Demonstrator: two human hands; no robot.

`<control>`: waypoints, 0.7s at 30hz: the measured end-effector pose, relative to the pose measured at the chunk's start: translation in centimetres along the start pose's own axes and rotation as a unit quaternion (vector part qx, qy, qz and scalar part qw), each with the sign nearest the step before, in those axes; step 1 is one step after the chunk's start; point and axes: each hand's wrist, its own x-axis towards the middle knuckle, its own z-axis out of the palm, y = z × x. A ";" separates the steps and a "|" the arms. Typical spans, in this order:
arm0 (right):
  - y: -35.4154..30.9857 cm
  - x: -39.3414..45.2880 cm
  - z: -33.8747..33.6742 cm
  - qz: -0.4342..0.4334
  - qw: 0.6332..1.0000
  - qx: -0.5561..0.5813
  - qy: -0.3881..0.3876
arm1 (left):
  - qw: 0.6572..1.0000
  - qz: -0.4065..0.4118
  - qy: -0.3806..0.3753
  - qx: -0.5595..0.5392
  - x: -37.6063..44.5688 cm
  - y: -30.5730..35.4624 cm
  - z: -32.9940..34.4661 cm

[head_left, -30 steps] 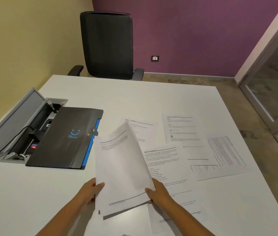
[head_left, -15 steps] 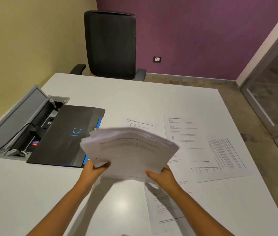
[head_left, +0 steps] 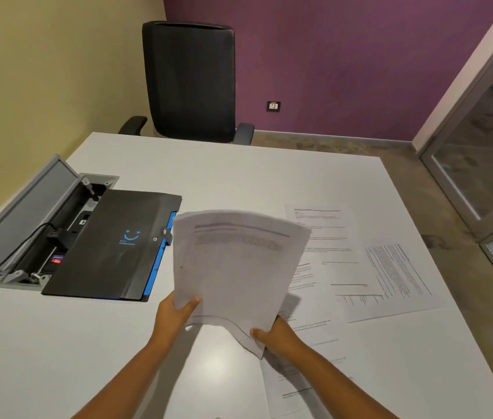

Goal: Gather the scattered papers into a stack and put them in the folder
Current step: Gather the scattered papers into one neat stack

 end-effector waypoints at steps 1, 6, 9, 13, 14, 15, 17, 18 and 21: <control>-0.1 -0.1 0.2 -0.011 1.000 -0.007 0.001 | 1.000 0.005 0.024 -0.001 0.0 0.0 0.1; -1.0 -0.4 0.0 -0.048 0.999 -0.005 -0.003 | 0.994 -0.001 0.091 0.057 0.7 -1.0 -0.1; -1.2 -0.4 -0.6 -0.047 0.998 -0.030 -0.004 | 0.989 -0.031 0.113 0.094 1.0 -1.9 -0.2; -1.0 -0.3 -1.9 -0.055 0.996 -0.057 0.033 | 0.983 -0.070 0.111 0.129 1.4 -3.1 -0.3; -0.8 -0.5 -2.3 -0.058 0.996 -0.056 0.050 | 0.982 -0.079 0.108 0.137 1.5 -3.5 -0.4; -0.5 -0.6 -2.9 -0.061 0.993 -0.075 0.075 | 0.980 -0.088 0.104 0.142 1.6 -3.9 -0.7; 0.7 -0.8 -4.1 -0.067 0.972 -0.177 0.137 | 0.978 -0.106 0.100 0.152 1.7 -4.6 -1.3; 1.4 -1.0 -4.7 -0.069 0.961 -0.211 0.166 | 0.976 -0.113 0.100 0.157 1.8 -4.8 -1.6; 3.2 -1.4 -7.1 -0.044 0.946 -0.193 0.256 | 0.974 -0.120 0.101 0.161 2.0 -4.9 -2.1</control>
